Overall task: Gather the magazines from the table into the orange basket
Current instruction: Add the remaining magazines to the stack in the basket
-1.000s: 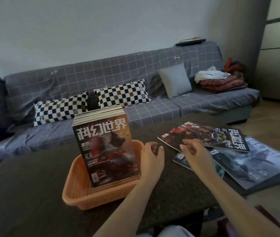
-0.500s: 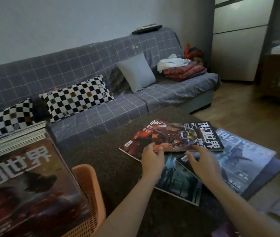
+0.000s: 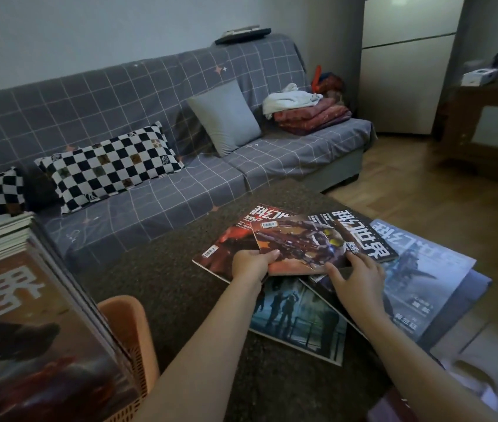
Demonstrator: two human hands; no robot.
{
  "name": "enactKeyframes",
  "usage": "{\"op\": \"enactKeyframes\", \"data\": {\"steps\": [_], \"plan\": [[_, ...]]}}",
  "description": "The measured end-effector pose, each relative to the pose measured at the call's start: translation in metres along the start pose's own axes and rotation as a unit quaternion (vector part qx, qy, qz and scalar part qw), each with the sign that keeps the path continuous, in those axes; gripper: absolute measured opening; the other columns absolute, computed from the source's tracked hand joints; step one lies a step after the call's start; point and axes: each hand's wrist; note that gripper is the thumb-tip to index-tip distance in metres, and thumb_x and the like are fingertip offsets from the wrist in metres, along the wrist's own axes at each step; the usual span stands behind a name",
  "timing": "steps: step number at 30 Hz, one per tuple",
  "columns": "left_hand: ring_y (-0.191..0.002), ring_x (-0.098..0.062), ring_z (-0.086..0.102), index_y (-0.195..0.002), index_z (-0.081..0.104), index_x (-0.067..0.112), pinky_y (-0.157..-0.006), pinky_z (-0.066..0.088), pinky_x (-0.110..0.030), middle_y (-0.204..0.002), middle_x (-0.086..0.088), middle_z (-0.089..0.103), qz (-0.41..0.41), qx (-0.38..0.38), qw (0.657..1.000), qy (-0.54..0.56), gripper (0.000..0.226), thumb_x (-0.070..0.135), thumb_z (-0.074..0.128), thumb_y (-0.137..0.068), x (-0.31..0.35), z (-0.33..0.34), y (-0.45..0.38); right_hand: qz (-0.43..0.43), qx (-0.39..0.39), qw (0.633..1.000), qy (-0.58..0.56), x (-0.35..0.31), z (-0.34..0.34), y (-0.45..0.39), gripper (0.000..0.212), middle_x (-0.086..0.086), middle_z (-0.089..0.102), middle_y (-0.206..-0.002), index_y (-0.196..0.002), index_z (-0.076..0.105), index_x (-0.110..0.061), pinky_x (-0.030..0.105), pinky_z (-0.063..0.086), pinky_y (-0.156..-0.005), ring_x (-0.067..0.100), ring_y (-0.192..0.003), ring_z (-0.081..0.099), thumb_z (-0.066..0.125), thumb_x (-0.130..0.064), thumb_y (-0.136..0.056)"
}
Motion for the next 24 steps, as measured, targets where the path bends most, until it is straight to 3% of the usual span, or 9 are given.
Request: {"op": "enactKeyframes", "data": {"steps": [3,6,7,10,15,19,22,24], "plan": [[-0.081,-0.022,0.063,-0.091,0.062,0.011,-0.076,0.052,-0.035,-0.094,-0.007,0.067,-0.025,-0.032,0.996,0.076,0.024,0.015,0.08,-0.076,-0.016,-0.004,0.034,0.058,0.031,0.989,-0.132,0.0,-0.007,0.032,0.062,0.013,0.042,-0.132,-0.13,0.044,-0.007,0.042,0.043,-0.096,0.026,-0.118,0.045,0.068,-0.038,-0.081],[-0.096,-0.023,0.06,-0.094,0.062,0.015,-0.089,0.05,-0.038,-0.101,-0.005,0.066,-0.039,-0.036,0.993,0.101,0.026,0.017,0.08,-0.076,-0.037,-0.008,0.073,0.138,-0.008,0.953,-0.271,-0.004,-0.013,0.061,0.059,0.011,0.06,-0.112,-0.124,0.04,-0.008,0.032,0.054,-0.062,0.02,-0.088,0.063,0.071,-0.032,-0.08],[-0.097,-0.022,0.058,-0.091,0.06,0.017,-0.091,0.047,-0.038,-0.1,-0.004,0.064,-0.045,-0.03,0.993,0.106,0.025,0.018,0.08,-0.076,-0.044,-0.012,0.087,0.173,-0.041,0.926,-0.334,-0.007,-0.014,0.069,0.055,0.01,0.063,-0.107,-0.124,0.041,-0.008,0.031,0.055,-0.058,0.019,-0.082,0.066,0.07,-0.028,-0.081],[-0.097,-0.02,0.054,-0.094,0.06,0.018,-0.088,0.041,-0.036,-0.099,-0.002,0.062,-0.061,-0.015,0.99,0.128,0.028,0.02,0.08,-0.075,-0.066,-0.025,0.123,0.236,-0.103,0.858,-0.445,-0.012,-0.015,0.091,0.048,0.01,0.061,-0.114,-0.124,0.046,-0.01,0.041,0.057,-0.076,0.023,-0.091,0.064,0.068,-0.017,-0.082],[-0.106,-0.027,0.06,-0.111,0.063,0.009,-0.099,0.044,-0.042,-0.111,-0.009,0.067,-0.088,0.006,0.976,0.199,0.041,0.017,0.079,-0.075,-0.093,-0.057,0.167,0.182,-0.106,0.831,-0.515,-0.023,-0.03,0.137,0.039,0.002,0.06,-0.105,-0.117,0.047,-0.024,0.032,0.052,-0.058,0.022,-0.094,0.063,0.062,-0.006,-0.086],[-0.092,-0.03,0.068,-0.112,0.062,0.002,-0.093,0.052,-0.045,-0.099,-0.018,0.07,-0.097,-0.01,0.933,0.347,0.036,0.003,0.074,-0.077,-0.093,-0.088,0.184,0.116,-0.147,0.818,-0.544,-0.023,-0.049,0.164,0.033,0.004,0.065,-0.1,-0.094,0.056,-0.035,0.044,0.055,-0.074,0.024,-0.09,0.065,0.06,-0.003,-0.087],[-0.088,-0.033,0.071,-0.112,0.06,0.003,-0.088,0.055,-0.049,-0.098,-0.02,0.072,-0.078,-0.022,0.925,0.372,0.038,0.004,0.075,-0.077,-0.088,-0.108,0.192,0.099,-0.193,0.788,-0.575,-0.018,-0.068,0.176,0.034,0.004,0.067,-0.093,-0.102,0.059,-0.031,0.048,0.052,-0.077,0.026,-0.086,0.065,0.057,-0.001,-0.087],[-0.078,-0.03,0.074,-0.112,0.06,0.003,-0.072,0.06,-0.043,-0.09,-0.018,0.075,-0.054,-0.031,0.924,0.378,0.038,0.003,0.075,-0.077,-0.084,-0.119,0.2,0.085,-0.227,0.772,-0.588,-0.019,-0.08,0.183,0.036,0.005,0.069,-0.09,-0.106,0.06,-0.03,0.044,0.051,-0.072,0.026,-0.084,0.066,0.056,-0.001,-0.086]]}}
Point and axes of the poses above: each hand's wrist, its own y-axis away from the middle knuckle, its own z-axis out of the palm, x = y × z
